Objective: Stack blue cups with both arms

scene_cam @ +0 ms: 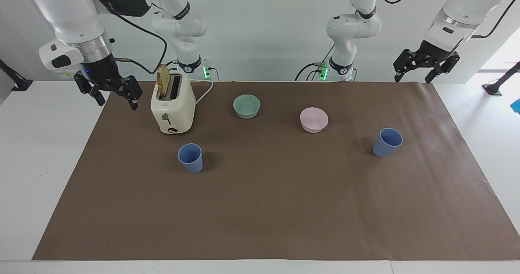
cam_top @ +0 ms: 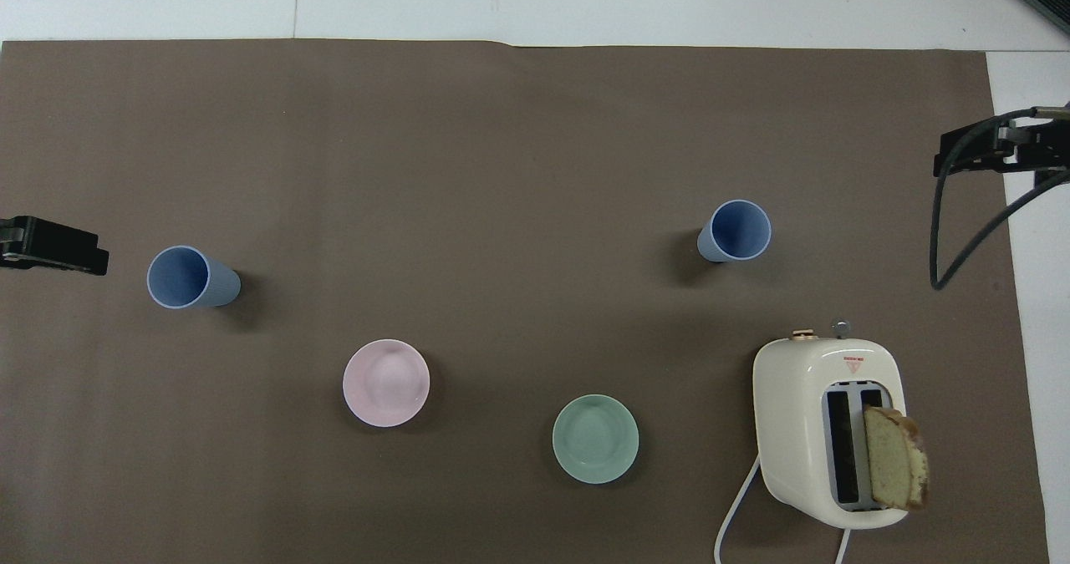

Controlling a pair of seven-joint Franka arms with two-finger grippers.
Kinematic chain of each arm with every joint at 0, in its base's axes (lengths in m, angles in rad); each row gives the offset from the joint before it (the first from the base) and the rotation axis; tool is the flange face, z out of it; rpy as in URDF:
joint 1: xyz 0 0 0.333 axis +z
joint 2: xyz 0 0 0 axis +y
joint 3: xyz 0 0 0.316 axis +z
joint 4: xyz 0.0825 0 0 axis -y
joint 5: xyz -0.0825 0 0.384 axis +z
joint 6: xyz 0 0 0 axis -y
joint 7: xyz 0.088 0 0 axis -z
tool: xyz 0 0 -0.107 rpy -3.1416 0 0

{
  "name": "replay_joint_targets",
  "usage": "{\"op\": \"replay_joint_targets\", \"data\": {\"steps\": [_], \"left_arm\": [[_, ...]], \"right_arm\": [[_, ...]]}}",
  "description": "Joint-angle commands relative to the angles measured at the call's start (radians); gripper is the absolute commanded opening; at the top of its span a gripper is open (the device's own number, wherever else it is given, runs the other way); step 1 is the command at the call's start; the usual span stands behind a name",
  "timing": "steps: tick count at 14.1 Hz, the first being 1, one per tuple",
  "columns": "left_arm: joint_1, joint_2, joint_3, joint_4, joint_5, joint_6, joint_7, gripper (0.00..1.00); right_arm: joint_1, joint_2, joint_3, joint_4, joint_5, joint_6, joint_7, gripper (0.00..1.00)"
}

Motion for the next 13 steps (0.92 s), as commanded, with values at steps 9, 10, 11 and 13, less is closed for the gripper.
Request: {"op": "replay_joint_targets", "data": {"steps": [9,10,11,13], "left_arm": [[-0.004,0.01,0.008,0.021,-0.008,0.002,-0.006,1.0],[-0.004,0.01,0.009,0.019,-0.008,0.007,-0.003,1.0],[-0.006,0.01,0.009,0.013,-0.008,0.013,-0.001,1.0],[-0.003,0.001,0.009,-0.004,-0.008,0.033,-0.001,1.0]], "right_arm": [[-0.014,-0.022,0.01,-0.025,0.008,-0.003,-0.021,1.0],[-0.014,-0.022,0.01,-0.025,0.008,-0.003,-0.02,1.0],[-0.014,-0.022,0.01,-0.025,0.008,-0.003,-0.021,1.0],[-0.014,-0.022,0.01,-0.025,0.008,-0.002,-0.02,1.0]]}}
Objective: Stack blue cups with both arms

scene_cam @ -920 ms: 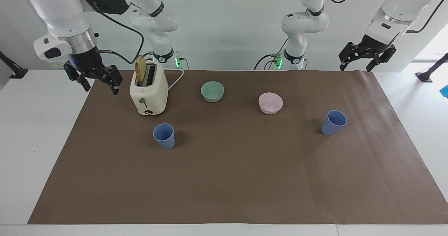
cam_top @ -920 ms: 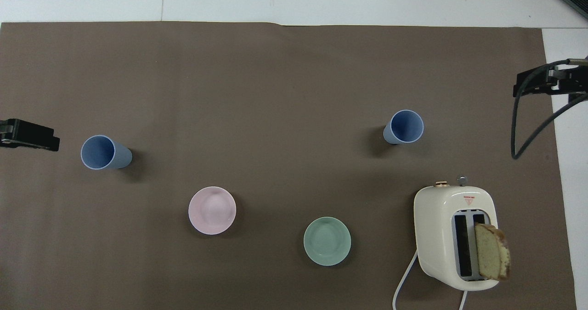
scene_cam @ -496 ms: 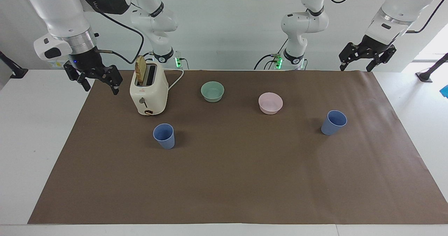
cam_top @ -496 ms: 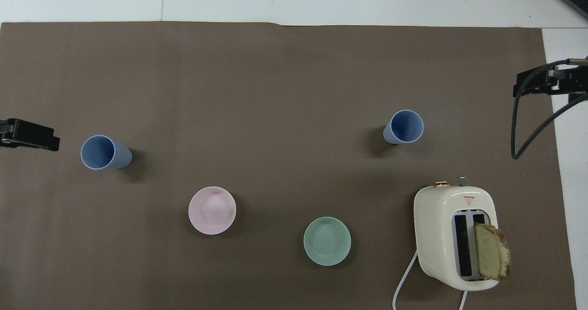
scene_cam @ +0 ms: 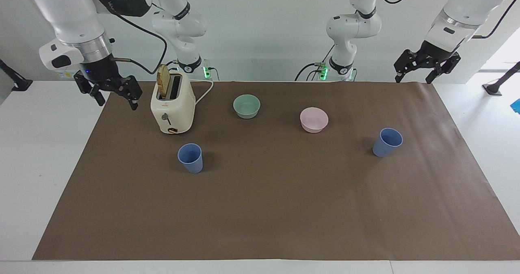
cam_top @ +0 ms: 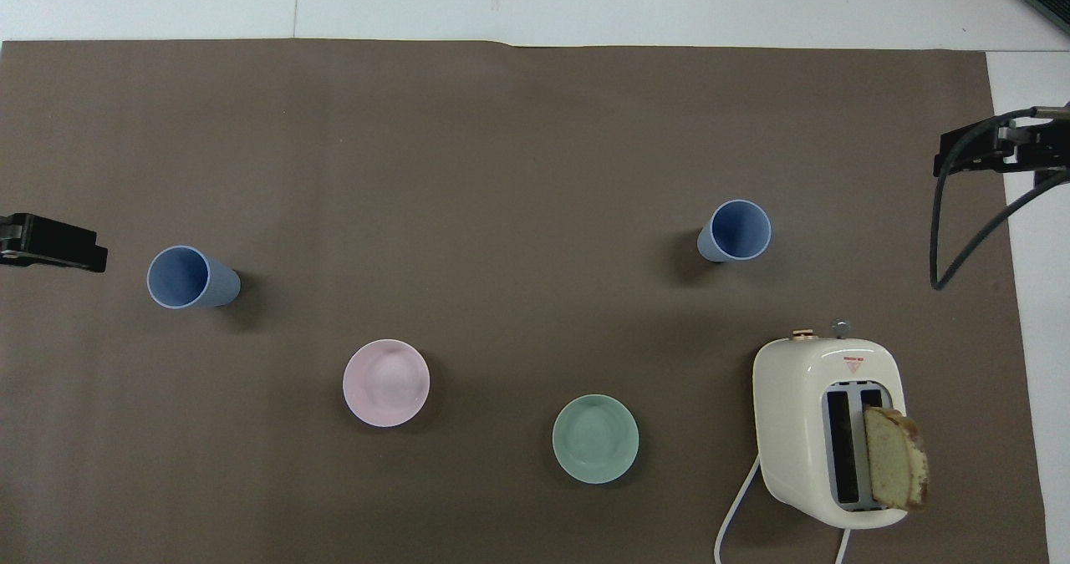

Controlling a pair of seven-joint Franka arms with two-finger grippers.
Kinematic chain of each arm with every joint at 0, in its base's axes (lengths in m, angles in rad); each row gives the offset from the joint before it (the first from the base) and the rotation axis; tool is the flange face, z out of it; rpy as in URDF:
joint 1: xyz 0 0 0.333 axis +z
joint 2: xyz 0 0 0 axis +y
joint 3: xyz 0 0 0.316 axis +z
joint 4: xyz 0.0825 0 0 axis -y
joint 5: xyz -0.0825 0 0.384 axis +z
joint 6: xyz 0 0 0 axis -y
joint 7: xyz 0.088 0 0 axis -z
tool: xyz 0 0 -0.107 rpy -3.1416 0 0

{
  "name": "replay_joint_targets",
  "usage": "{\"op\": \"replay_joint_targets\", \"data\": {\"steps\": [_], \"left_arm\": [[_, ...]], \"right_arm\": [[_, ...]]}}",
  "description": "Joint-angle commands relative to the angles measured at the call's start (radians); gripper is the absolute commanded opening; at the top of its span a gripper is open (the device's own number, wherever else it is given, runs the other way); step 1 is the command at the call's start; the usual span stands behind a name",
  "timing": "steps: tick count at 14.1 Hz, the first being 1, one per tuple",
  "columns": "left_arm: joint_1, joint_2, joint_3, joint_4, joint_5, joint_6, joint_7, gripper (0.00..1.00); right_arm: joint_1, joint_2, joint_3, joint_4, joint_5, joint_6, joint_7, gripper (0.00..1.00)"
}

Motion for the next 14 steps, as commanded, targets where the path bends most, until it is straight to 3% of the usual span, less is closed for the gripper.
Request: {"op": "replay_joint_targets", "data": {"steps": [1,8,14], "left_arm": [[-0.003,-0.002,0.006,-0.005,-0.008,0.03,-0.001,1.0],[0.043,0.003,0.008,-0.042,-0.01,0.104,0.004,1.0],[0.156,0.015,0.008,-0.137,-0.01,0.24,0.092,1.0]], "right_arm": [[-0.014,-0.022,0.01,-0.023,0.008,-0.003,-0.021,1.0],[-0.014,-0.022,0.008,-0.025,0.008,-0.002,-0.021,1.0],[-0.014,-0.022,0.01,-0.025,0.008,-0.002,-0.021,1.0]]}}
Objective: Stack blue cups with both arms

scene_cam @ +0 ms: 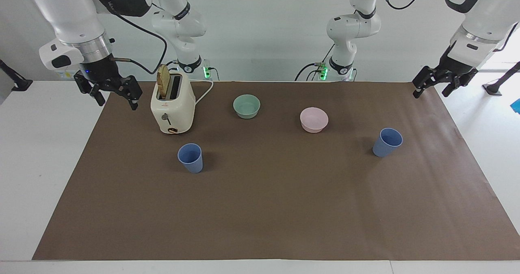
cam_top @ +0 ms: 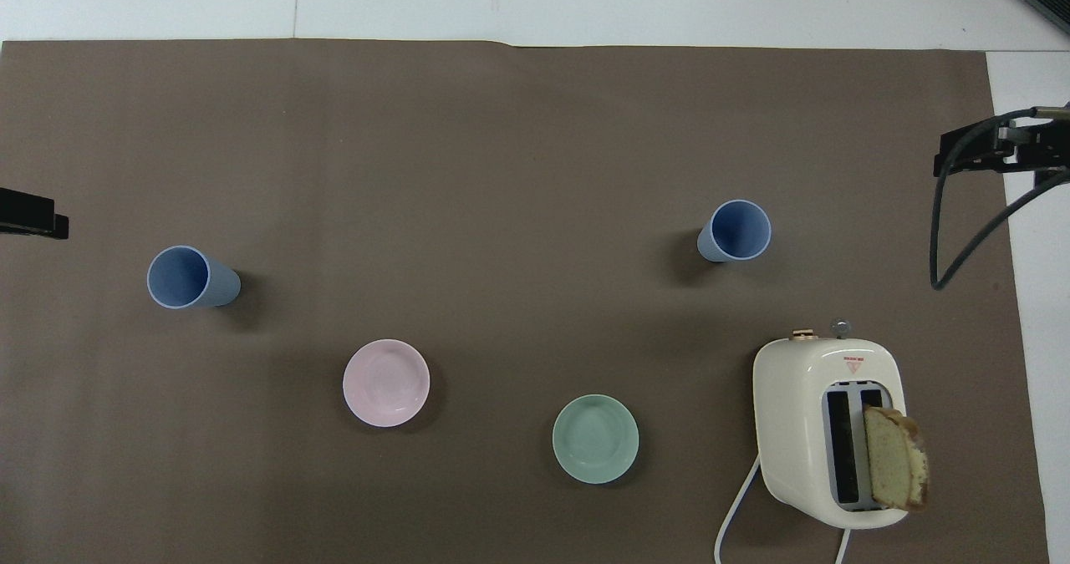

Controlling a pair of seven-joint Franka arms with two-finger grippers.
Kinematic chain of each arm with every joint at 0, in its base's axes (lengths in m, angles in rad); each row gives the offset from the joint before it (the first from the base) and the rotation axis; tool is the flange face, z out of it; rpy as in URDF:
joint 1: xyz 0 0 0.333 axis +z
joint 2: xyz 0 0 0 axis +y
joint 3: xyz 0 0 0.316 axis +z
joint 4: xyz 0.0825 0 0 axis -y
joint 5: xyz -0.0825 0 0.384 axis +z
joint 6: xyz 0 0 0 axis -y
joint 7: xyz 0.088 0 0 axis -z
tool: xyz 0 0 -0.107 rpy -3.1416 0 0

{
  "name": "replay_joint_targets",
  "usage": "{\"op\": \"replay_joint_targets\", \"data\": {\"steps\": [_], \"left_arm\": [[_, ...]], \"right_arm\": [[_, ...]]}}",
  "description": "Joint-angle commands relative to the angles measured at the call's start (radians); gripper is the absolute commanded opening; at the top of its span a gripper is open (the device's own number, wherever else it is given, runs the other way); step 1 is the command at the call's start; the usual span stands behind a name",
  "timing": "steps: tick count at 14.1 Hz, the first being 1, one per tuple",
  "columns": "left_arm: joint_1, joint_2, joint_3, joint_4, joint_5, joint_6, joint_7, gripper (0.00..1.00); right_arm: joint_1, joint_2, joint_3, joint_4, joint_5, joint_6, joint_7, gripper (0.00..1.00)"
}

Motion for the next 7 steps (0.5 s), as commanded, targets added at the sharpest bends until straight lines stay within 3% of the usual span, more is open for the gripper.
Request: {"op": "replay_joint_targets", "data": {"steps": [1,7], "left_arm": [[0.064,-0.011,-0.006,-0.067,-0.01,0.07,0.072,1.0],[0.111,0.004,-0.006,-0.281,-0.01,0.287,0.089,1.0]], "right_arm": [[-0.015,-0.022,0.01,-0.025,0.008,-0.003,-0.02,1.0],[-0.014,-0.022,0.01,-0.025,0.008,-0.003,-0.02,1.0]]}}
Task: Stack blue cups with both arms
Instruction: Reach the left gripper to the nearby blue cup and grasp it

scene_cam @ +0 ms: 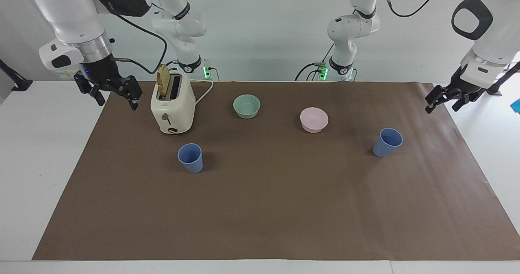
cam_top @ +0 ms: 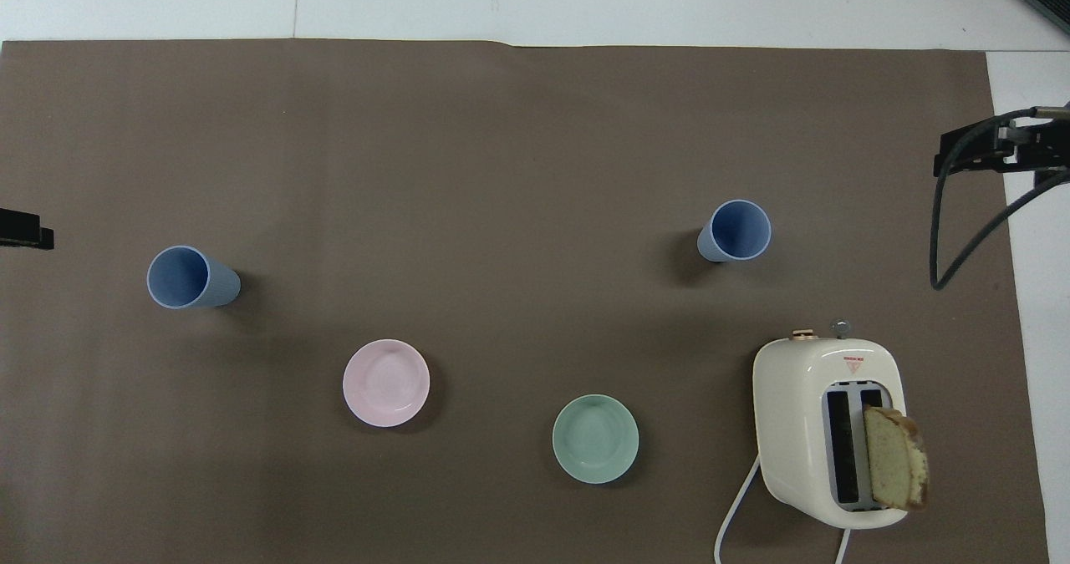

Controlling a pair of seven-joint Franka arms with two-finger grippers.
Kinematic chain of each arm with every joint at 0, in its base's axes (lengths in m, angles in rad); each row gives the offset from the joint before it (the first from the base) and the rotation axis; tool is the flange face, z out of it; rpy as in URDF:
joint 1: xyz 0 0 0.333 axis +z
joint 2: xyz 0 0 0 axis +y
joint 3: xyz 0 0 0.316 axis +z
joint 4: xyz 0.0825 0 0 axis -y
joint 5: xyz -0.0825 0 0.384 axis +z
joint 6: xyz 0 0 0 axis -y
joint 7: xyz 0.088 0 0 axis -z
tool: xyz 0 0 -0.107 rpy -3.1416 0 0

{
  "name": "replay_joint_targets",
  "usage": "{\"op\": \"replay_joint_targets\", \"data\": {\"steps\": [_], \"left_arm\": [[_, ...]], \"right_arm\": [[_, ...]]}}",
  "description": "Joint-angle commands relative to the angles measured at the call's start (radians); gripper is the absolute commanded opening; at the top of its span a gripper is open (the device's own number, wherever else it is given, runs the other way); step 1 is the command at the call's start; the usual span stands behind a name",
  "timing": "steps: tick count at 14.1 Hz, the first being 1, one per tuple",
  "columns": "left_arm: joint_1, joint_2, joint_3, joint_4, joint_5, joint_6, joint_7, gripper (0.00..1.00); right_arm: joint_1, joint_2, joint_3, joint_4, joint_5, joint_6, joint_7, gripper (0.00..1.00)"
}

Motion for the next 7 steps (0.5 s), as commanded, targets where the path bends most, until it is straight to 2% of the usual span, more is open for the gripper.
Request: {"op": "replay_joint_targets", "data": {"steps": [1,3,7], "left_arm": [[0.009,-0.005,-0.01,-0.137,-0.01,0.124,0.013,1.0],[0.007,0.001,-0.012,-0.2,-0.014,0.181,0.011,1.0],[-0.003,0.041,-0.012,-0.258,-0.07,0.246,0.013,1.0]], "right_arm": [[-0.014,-0.022,0.008,-0.025,0.008,-0.003,-0.021,1.0],[-0.014,-0.022,0.01,-0.025,0.008,-0.003,-0.021,1.0],[-0.014,-0.022,0.01,-0.023,0.008,-0.003,-0.021,1.0]]}}
